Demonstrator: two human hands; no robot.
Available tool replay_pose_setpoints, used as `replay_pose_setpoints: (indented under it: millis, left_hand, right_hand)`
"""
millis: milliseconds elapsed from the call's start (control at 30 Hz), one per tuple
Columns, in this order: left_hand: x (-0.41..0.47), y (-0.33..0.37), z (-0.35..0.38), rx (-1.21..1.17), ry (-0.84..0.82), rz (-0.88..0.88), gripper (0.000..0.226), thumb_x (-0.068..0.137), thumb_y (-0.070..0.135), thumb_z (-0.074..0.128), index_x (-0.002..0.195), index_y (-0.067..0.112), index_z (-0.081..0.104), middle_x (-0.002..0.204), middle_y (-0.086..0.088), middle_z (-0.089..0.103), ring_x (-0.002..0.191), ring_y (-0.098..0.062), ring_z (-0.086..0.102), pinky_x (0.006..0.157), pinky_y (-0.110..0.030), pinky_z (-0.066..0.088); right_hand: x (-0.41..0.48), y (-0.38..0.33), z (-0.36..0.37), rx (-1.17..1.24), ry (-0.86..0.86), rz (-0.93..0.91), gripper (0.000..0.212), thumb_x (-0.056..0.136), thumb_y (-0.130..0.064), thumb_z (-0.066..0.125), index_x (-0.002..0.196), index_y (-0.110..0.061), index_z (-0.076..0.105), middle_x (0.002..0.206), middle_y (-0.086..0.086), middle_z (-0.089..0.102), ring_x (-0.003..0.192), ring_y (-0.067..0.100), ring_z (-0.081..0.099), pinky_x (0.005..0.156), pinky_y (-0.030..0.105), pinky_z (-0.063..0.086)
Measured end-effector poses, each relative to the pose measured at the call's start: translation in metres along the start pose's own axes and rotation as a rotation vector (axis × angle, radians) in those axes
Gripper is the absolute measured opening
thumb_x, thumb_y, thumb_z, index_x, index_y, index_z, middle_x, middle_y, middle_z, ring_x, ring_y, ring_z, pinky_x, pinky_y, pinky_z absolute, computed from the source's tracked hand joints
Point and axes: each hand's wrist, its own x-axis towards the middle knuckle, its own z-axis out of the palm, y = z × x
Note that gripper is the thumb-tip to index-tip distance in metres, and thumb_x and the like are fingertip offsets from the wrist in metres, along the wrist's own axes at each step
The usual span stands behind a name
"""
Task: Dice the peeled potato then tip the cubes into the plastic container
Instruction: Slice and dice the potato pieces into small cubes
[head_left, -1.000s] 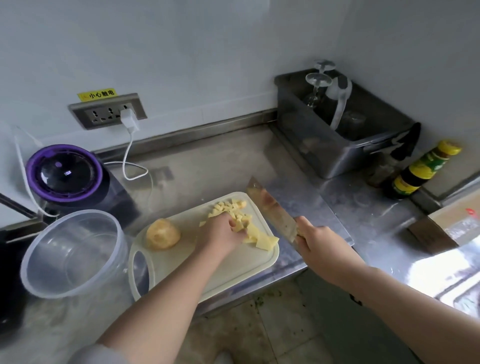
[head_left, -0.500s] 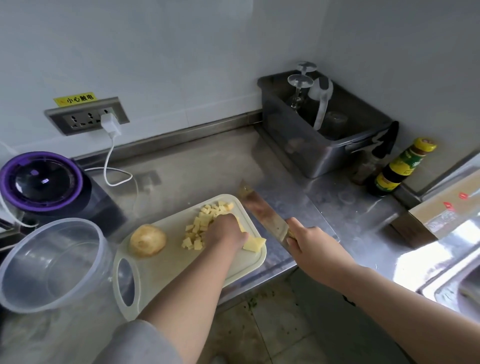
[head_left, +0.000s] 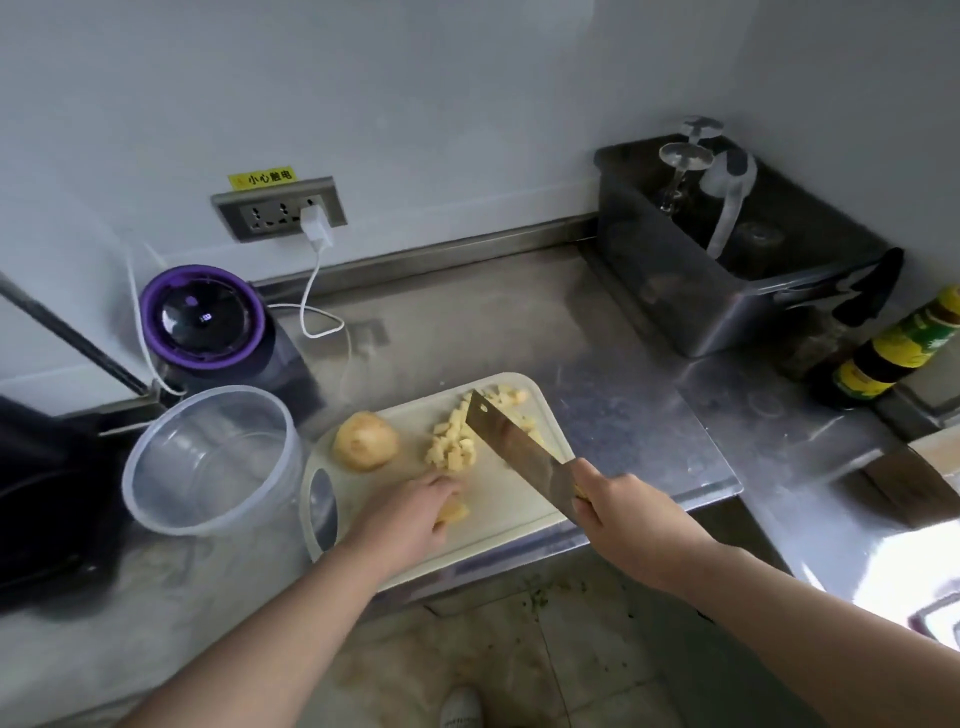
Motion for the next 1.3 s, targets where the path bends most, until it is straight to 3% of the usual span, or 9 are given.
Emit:
replay_pose_setpoints:
  millis: [133,267,367,433,600,867,1033,1167,1300]
  left_hand:
    - [-0.017,-0.013,0.008,-0.041,0.051,-0.018,0.047,0.094,0.021,0.052,0.139,0.025,0.044,0.146,0.011,0.041,0.123,-0.013,0.05,0.098,-0.027,0.041]
    - [-0.029,-0.02,0.017,-0.168,0.166,-0.179,0.049,0.091,0.034,0.06,0.137,0.025,0.045,0.141,0.011,0.041,0.123,-0.012,0.049,0.097,-0.026,0.04]
    - [-0.031,-0.022,0.027,-0.192,0.207,-0.251,0.041,0.091,0.036,0.06,0.13,0.027,0.053,0.133,0.012,0.049,0.119,-0.012,0.051,0.099,-0.027,0.037]
    - [-0.027,-0.02,0.033,-0.239,0.226,-0.267,0.034,0.09,0.035,0.062,0.122,0.025,0.059,0.126,0.009,0.056,0.11,-0.012,0.057,0.098,-0.028,0.043]
    - [-0.021,-0.017,0.041,-0.266,0.295,-0.281,0.025,0.091,0.031,0.062,0.113,0.021,0.063,0.113,0.005,0.062,0.101,-0.013,0.06,0.089,-0.025,0.048]
    - [-0.013,-0.024,0.045,-0.309,0.349,-0.351,0.025,0.089,0.033,0.064,0.11,0.021,0.065,0.104,0.005,0.069,0.094,-0.014,0.064,0.078,-0.025,0.05]
    - [-0.017,-0.028,0.047,-0.293,0.343,-0.274,0.035,0.09,0.032,0.062,0.123,0.023,0.058,0.112,0.005,0.066,0.098,-0.014,0.064,0.082,-0.028,0.053]
    - [-0.019,-0.029,0.047,-0.259,0.366,-0.179,0.028,0.092,0.028,0.059,0.119,0.019,0.063,0.118,0.006,0.061,0.102,-0.015,0.061,0.086,-0.029,0.05]
    - [-0.019,-0.031,0.049,-0.249,0.377,-0.134,0.024,0.092,0.025,0.06,0.113,0.016,0.067,0.116,0.006,0.061,0.101,-0.015,0.062,0.085,-0.029,0.05]
  right_hand:
    - [0.005,-0.02,0.015,-0.037,-0.082,-0.017,0.018,0.104,-0.022,0.032,0.121,-0.019,0.035,0.086,0.001,0.053,0.07,0.021,0.057,0.066,0.035,0.052]
    - [0.009,-0.034,0.025,-0.087,-0.152,-0.026,0.021,0.102,-0.015,0.035,0.123,-0.021,0.034,0.098,0.007,0.063,0.079,0.026,0.065,0.073,0.042,0.058]
    - [0.012,-0.043,0.032,-0.12,-0.166,-0.024,0.025,0.101,-0.011,0.035,0.124,-0.02,0.033,0.098,0.007,0.063,0.08,0.026,0.066,0.071,0.039,0.057]
    - [0.015,-0.045,0.037,-0.136,-0.17,-0.025,0.025,0.1,-0.01,0.036,0.123,-0.02,0.034,0.09,0.005,0.06,0.079,0.025,0.066,0.067,0.037,0.055]
    - [0.016,-0.05,0.047,-0.115,-0.178,-0.057,0.028,0.101,-0.011,0.042,0.125,-0.023,0.035,0.075,-0.006,0.048,0.061,0.008,0.052,0.046,0.017,0.037]
    - [0.032,-0.053,0.043,-0.149,-0.188,-0.059,0.035,0.1,-0.01,0.044,0.13,-0.022,0.031,0.083,0.001,0.055,0.06,0.011,0.051,0.045,0.02,0.038]
    - [0.033,-0.053,0.04,-0.188,-0.196,-0.088,0.038,0.1,-0.012,0.046,0.133,-0.023,0.03,0.083,0.0,0.053,0.06,0.008,0.049,0.045,0.018,0.037]
    - [0.032,-0.051,0.043,-0.205,-0.185,-0.097,0.043,0.099,-0.009,0.048,0.135,-0.025,0.03,0.09,0.001,0.058,0.064,0.01,0.053,0.054,0.021,0.047]
    - [0.032,-0.053,0.045,-0.217,-0.192,-0.101,0.047,0.098,-0.006,0.047,0.138,-0.023,0.029,0.086,0.0,0.054,0.064,0.01,0.051,0.057,0.024,0.048]
